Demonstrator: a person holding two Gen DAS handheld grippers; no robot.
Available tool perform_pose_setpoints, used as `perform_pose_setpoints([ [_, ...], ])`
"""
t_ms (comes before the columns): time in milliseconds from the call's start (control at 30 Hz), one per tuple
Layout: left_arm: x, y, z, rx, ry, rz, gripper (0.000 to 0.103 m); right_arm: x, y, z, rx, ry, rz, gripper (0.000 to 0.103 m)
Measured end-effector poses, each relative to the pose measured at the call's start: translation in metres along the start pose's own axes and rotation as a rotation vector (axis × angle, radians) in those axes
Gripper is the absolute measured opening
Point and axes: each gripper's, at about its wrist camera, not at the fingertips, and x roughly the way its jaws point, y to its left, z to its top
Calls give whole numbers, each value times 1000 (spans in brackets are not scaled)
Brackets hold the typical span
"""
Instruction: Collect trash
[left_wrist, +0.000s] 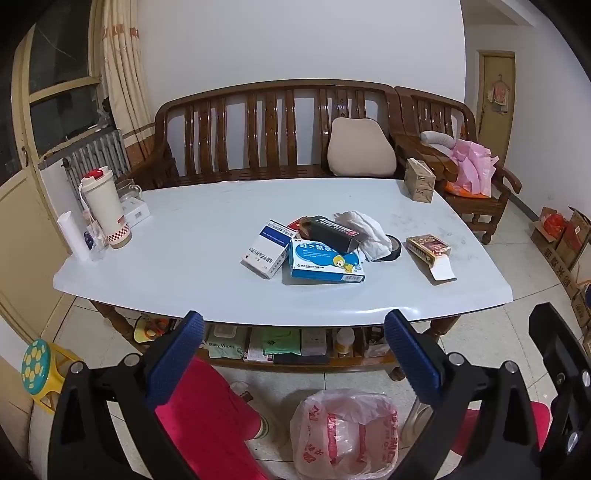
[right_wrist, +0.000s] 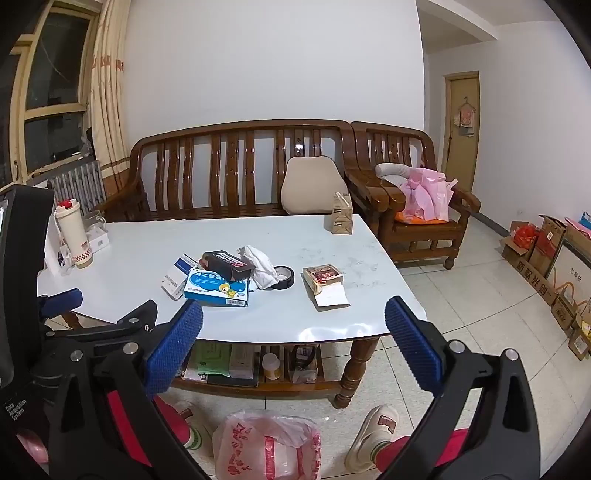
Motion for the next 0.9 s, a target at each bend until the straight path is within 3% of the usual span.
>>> perform_pose_setpoints([
  [900,-2,5,-3,-22,-6,-10,96,-1,2,1,-8,1,1,97],
])
